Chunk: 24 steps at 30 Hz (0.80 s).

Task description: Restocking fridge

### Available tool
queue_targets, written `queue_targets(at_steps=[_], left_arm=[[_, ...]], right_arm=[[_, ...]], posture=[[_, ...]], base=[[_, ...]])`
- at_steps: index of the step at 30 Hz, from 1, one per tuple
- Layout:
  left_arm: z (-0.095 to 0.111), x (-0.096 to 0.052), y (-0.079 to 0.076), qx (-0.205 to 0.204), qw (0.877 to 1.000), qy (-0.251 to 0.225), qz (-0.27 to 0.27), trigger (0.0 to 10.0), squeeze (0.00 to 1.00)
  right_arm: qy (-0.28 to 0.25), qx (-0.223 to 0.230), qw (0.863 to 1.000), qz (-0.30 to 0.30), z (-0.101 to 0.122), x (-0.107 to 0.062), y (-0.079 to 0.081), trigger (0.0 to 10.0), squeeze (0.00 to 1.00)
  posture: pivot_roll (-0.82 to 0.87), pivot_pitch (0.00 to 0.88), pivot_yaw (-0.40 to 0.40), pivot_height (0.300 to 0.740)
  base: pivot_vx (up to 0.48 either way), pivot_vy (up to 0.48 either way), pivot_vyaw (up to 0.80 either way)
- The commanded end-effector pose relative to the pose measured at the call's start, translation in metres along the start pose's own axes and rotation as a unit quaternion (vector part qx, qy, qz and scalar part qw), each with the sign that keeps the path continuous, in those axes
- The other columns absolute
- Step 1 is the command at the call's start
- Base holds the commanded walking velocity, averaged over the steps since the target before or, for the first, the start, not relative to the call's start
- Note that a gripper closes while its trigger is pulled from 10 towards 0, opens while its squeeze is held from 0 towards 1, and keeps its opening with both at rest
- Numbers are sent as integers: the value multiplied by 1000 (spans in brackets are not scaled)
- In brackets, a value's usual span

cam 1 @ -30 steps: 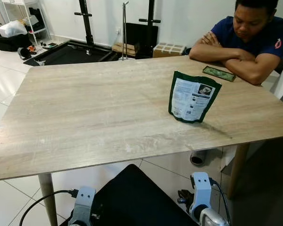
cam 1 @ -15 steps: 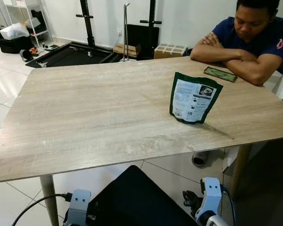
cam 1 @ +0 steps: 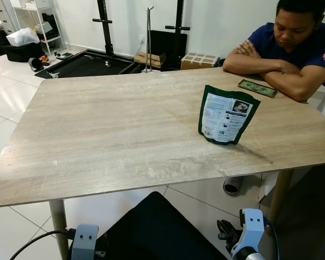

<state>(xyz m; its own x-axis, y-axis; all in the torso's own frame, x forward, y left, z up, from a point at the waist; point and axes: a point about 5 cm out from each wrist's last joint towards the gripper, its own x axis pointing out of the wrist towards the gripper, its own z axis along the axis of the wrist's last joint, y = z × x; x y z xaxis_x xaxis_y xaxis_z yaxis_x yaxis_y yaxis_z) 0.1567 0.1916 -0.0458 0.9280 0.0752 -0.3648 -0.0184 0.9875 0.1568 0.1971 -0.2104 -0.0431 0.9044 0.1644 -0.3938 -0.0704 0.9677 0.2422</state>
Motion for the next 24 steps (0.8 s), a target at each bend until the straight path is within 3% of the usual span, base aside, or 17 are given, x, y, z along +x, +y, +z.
queue_targets(at_steps=[1,7,15,16,21,23,24], left_arm=[[8,0,-3,11,1000,-25,-13,10000,0],[29,-1,-5,25,996,-77,-33,10000,0],[52,-19,4,18,990,-136,14,10000,0],[56,-25,5,17,989,-143,25,10000,0],[63,-29,5,19,987,-156,30,10000,0],[71,-33,6,18,984,-176,32,10000,0],[77,-35,8,18,981,-191,31,10000,0]], right_arm=[[-32,2,999,17,10,1,1,10000,0],[-62,-9,993,96,28,-4,5,10000,0],[-68,-43,981,175,40,-24,12,10000,0],[-66,-42,978,194,41,-33,17,10000,0],[-67,-46,975,208,42,-40,19,10000,0],[-85,-38,970,223,48,-48,22,10000,0],[-113,-10,966,232,58,-52,24,10000,0]], posture=[[-97,0,9,740],[-98,0,27,740],[-95,0,33,740],[-87,0,30,740],[-72,0,26,740],[-65,0,25,740],[-65,0,30,740]], base=[[0,0,0],[0,0,0],[0,0,0],[0,0,0],[0,0,0],[0,0,0],[0,0,0]])
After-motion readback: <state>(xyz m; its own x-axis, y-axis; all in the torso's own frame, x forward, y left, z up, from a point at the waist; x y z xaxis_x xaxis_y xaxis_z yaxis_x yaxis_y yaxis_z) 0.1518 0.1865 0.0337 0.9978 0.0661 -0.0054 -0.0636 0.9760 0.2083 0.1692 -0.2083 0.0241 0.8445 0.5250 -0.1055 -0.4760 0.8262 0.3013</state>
